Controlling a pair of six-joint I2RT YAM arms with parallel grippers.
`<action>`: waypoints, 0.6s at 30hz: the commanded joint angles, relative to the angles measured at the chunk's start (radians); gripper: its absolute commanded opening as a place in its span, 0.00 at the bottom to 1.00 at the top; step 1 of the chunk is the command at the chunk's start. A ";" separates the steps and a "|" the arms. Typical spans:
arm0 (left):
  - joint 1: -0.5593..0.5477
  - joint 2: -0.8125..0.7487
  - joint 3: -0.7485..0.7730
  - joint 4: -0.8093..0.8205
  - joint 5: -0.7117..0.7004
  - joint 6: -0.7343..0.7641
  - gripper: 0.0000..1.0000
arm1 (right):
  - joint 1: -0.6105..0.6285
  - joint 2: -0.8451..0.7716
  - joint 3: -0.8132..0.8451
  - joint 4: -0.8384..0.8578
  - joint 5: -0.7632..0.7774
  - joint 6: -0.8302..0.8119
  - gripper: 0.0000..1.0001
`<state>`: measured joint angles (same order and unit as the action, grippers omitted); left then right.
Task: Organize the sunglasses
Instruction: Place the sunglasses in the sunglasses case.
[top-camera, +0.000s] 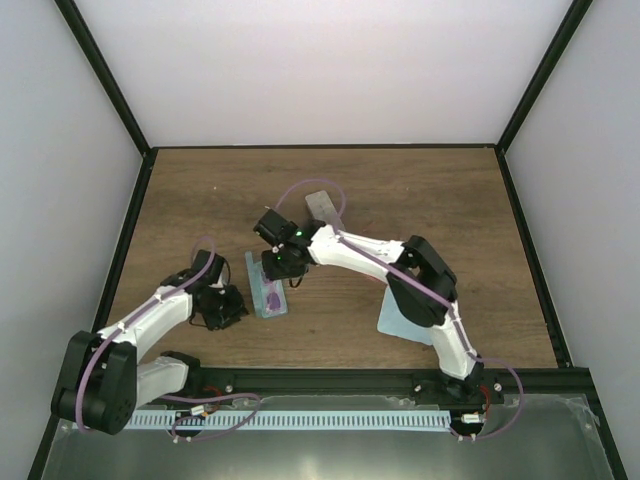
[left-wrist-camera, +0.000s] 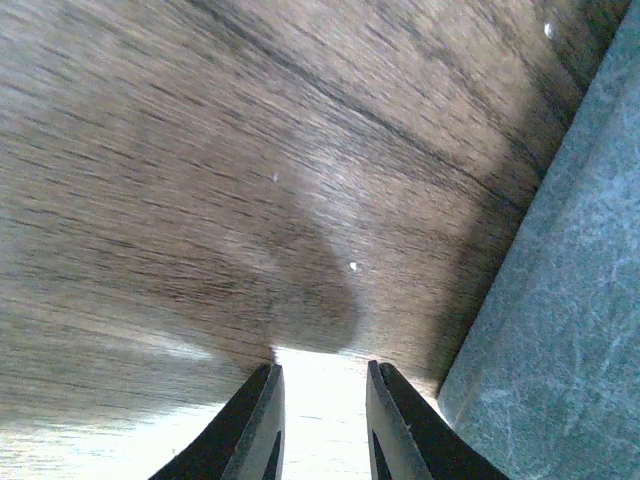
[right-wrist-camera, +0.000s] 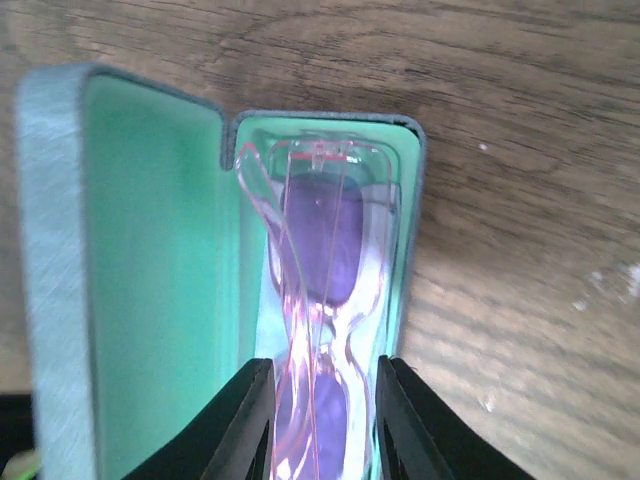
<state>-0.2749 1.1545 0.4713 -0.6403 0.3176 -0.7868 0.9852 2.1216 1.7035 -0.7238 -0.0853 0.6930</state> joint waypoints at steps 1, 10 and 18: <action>-0.001 -0.009 0.038 -0.040 -0.039 -0.012 0.23 | -0.015 -0.154 -0.078 0.061 0.044 -0.014 0.28; -0.001 0.018 0.201 -0.109 -0.062 -0.027 0.23 | -0.159 -0.202 -0.311 0.232 -0.113 -0.030 0.01; -0.010 0.145 0.303 -0.090 -0.019 0.001 0.24 | -0.160 -0.068 -0.310 0.324 -0.299 -0.086 0.01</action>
<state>-0.2749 1.2442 0.7429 -0.7338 0.2691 -0.8047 0.8124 2.0037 1.3861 -0.4633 -0.2726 0.6456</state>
